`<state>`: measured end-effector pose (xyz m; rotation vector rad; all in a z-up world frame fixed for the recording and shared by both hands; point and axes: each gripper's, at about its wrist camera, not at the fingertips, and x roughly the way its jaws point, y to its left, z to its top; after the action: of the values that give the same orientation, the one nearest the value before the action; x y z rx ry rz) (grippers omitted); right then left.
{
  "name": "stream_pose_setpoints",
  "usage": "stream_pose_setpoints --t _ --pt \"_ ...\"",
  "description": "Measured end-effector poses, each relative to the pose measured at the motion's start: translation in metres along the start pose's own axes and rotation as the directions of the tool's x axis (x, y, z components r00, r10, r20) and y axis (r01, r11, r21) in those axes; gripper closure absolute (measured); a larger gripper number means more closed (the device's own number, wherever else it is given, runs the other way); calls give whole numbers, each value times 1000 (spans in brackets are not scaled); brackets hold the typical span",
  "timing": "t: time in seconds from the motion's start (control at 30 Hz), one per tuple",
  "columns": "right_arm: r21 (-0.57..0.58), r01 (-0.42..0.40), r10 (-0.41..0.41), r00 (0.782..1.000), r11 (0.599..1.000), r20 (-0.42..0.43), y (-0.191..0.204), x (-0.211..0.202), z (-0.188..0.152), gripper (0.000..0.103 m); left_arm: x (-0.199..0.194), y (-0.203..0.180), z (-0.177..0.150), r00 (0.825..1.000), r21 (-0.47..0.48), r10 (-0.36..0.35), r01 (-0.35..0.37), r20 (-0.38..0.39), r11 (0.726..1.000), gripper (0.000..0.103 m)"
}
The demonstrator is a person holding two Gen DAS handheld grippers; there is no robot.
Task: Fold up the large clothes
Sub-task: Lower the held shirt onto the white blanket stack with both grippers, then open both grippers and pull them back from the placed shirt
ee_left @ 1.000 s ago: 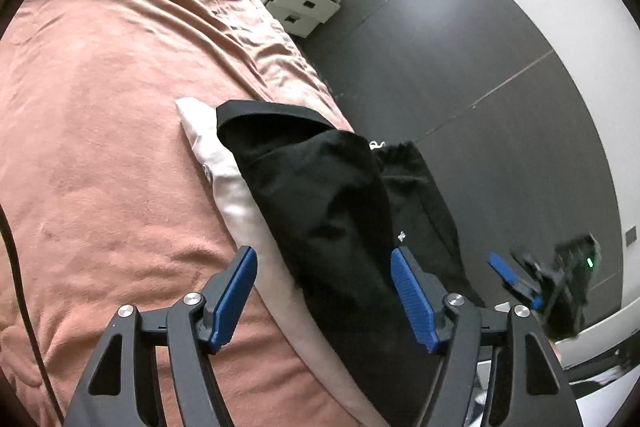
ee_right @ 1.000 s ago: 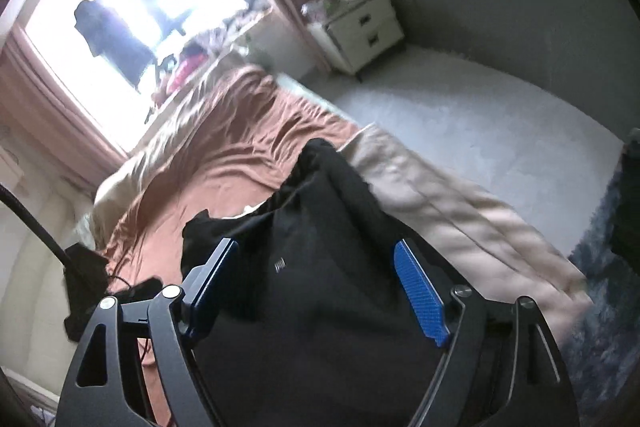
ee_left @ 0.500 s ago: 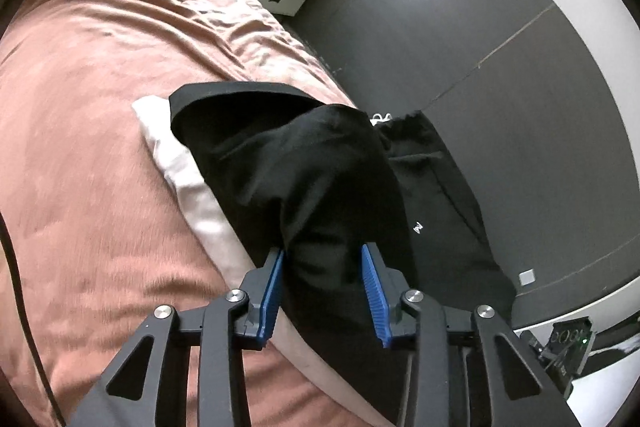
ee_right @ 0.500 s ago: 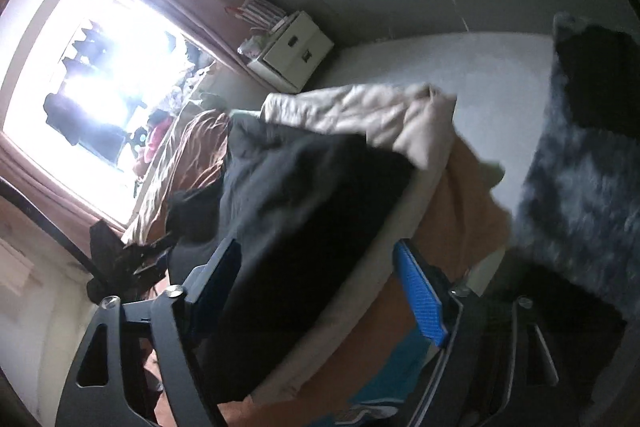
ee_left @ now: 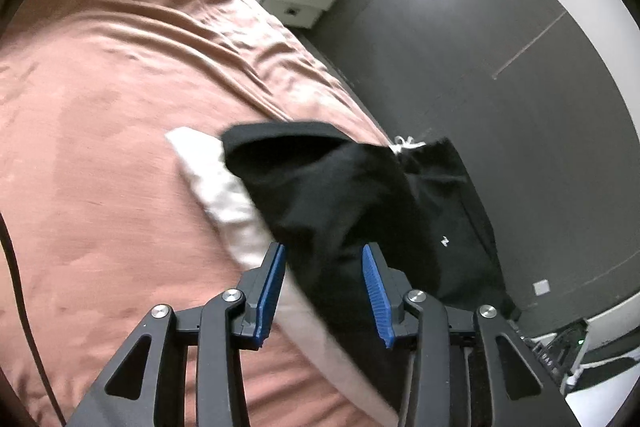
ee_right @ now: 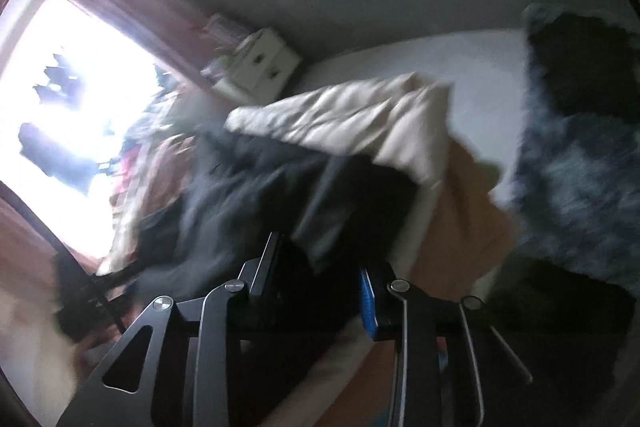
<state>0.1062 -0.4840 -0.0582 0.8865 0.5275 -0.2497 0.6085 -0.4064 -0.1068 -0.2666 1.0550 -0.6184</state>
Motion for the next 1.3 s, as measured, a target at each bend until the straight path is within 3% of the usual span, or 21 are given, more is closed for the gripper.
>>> stream_pose_setpoints --t 0.1,0.37,0.43,0.5,0.57,0.63,0.73,0.8,0.87,0.97,1.3 --pt "13 22 -22 999 1000 23 3 -15 0 72 -15 0 -7 1000 27 16 -16 -5 999 61" --pt "-7 -27 27 999 1000 -18 15 -33 -23 71 -53 -7 -19 1000 52 11 -11 -1 999 60" --pt "-16 -28 28 999 999 -28 16 -41 -30 61 -63 -11 -25 1000 65 8 -8 -7 998 60" --pt "-40 -26 25 999 999 -31 22 -50 -37 34 -77 -15 -35 1000 85 -3 3 -5 996 60" --pt "-94 -20 18 1000 995 -25 33 -63 -46 30 -94 -18 -44 1000 109 3 -3 4 994 49" --pt "-133 -9 4 999 991 -35 44 -74 -56 30 -116 -20 -54 999 130 9 -14 33 991 21" --pt "-177 4 -12 999 984 -41 61 -89 -66 24 -155 -19 -70 995 136 13 -27 98 990 4" --pt "-210 29 -35 999 977 -24 72 -101 -72 18 -177 -16 -80 992 122 12 -27 123 992 0" --pt "-234 72 -72 997 969 6 82 -114 -77 15 -201 -13 -91 988 114 28 -46 149 992 0" --pt "-252 71 -66 997 965 31 92 -131 -84 0 -233 -12 -110 982 135 40 -65 184 989 0" --pt "-320 45 -34 999 946 41 107 -176 -114 0 -319 -13 -180 957 177 57 -111 283 978 0"
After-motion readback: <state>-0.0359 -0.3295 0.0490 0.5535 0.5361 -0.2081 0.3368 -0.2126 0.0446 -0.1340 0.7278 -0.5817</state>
